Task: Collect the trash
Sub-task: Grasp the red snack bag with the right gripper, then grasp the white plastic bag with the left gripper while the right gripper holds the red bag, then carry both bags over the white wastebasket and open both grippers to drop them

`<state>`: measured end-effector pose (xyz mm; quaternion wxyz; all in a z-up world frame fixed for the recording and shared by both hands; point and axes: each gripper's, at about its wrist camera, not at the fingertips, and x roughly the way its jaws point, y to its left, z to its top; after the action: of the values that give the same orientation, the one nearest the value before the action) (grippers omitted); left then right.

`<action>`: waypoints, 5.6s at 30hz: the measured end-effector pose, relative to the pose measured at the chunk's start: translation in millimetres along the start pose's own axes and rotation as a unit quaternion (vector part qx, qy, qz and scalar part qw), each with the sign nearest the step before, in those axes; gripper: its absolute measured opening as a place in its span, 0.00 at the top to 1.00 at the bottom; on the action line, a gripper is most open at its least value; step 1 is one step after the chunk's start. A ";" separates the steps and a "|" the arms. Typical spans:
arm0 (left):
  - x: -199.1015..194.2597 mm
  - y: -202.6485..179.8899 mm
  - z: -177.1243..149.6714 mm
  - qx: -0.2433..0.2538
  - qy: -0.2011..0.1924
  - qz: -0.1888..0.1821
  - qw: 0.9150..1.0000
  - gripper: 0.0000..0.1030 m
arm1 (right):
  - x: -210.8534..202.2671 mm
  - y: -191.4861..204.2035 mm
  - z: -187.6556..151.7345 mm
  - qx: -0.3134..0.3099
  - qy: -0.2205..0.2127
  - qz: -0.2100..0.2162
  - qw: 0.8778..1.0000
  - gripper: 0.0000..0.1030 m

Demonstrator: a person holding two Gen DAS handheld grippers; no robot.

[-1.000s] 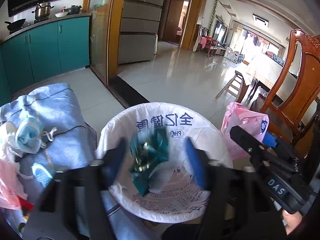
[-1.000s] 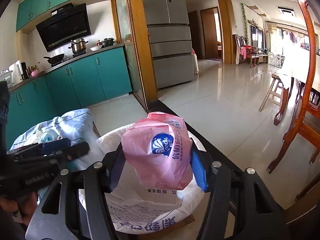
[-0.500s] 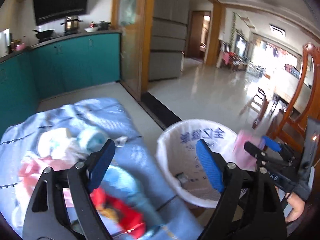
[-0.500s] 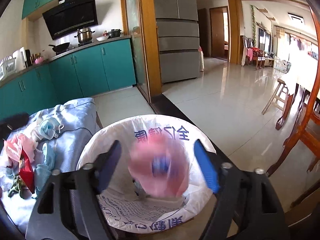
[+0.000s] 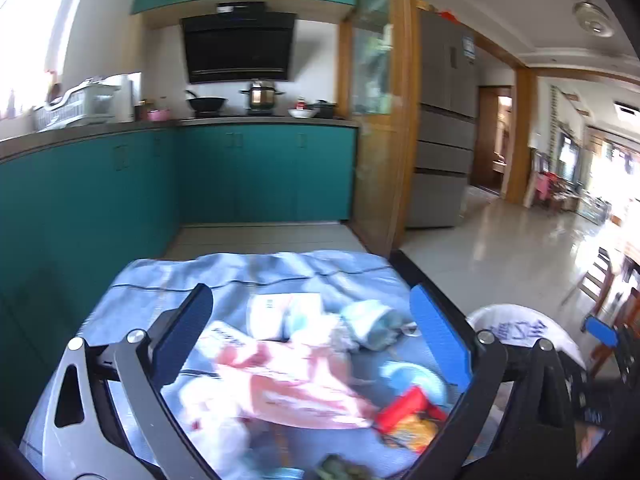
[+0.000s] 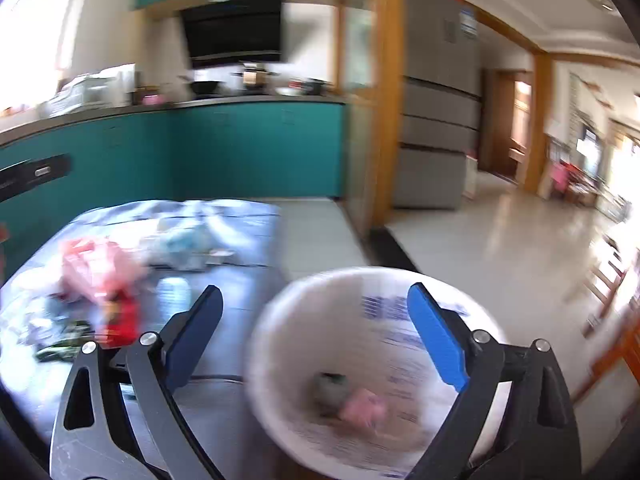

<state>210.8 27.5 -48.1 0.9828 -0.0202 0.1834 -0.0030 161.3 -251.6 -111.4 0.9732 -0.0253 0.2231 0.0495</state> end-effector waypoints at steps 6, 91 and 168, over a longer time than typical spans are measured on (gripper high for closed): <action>-0.6 44.6 -5.7 -0.024 0.009 0.048 0.999 0.04 | 14.0 67.7 -1.5 -0.070 0.015 0.087 0.994 0.11; 24.4 87.7 -82.7 0.003 0.210 -0.035 0.977 0.75 | 54.2 104.8 -11.7 -0.045 0.088 0.140 0.985 0.50; -18.0 114.2 -46.6 -0.061 0.066 0.040 0.995 0.70 | 5.5 73.5 6.9 -0.035 -0.021 0.113 0.993 0.61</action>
<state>177.0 140.0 -89.8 0.9649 -0.0723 0.2482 0.0458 161.3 -177.6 -109.6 0.9643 -0.0325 0.2026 0.1672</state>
